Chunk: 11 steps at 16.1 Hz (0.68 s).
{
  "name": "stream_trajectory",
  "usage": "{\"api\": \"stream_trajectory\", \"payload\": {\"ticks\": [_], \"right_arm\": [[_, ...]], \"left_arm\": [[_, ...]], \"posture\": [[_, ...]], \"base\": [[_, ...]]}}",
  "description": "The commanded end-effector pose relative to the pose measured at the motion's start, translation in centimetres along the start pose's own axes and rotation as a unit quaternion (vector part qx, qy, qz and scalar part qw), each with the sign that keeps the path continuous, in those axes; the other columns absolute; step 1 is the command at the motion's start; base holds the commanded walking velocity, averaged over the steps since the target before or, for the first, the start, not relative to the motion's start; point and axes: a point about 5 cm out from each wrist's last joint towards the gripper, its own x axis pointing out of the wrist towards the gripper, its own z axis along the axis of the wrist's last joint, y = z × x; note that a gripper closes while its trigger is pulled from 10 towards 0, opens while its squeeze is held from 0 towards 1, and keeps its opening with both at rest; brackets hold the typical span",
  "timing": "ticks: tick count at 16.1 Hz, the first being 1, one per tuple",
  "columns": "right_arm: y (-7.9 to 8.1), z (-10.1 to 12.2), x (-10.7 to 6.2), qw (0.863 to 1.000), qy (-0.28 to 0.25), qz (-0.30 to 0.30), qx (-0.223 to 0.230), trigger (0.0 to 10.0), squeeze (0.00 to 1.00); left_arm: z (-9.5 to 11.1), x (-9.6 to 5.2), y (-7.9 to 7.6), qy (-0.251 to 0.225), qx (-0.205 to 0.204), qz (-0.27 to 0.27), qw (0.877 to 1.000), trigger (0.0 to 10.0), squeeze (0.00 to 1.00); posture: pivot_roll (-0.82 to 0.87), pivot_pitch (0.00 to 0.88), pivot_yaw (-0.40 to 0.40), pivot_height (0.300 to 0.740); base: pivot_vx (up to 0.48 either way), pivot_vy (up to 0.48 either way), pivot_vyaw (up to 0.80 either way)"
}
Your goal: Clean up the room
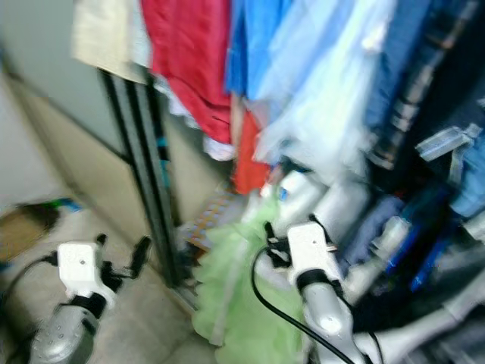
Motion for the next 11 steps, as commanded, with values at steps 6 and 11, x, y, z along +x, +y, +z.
{"api": "stream_trajectory", "payload": {"ticks": [6, 11], "right_arm": [[0.25, 0.06, 0.50, 1.000, -0.007, 0.009, 0.001, 10.0, 0.00], [0.02, 0.16, 0.68, 1.000, -0.010, 0.004, 0.002, 10.0, 0.00]], "left_arm": [[-0.16, 0.18, 0.53, 0.010, -0.001, 0.009, 1.000, 10.0, 0.00], [-0.08, 0.38, 0.69, 0.009, -0.002, 0.018, 1.000, 10.0, 0.00]], "posture": [[-0.12, 0.000, -0.033, 0.740], [-0.13, 0.000, -0.032, 0.740]], "base": [[0.000, 0.000, 0.80], [0.000, 0.000, 0.80]]}}
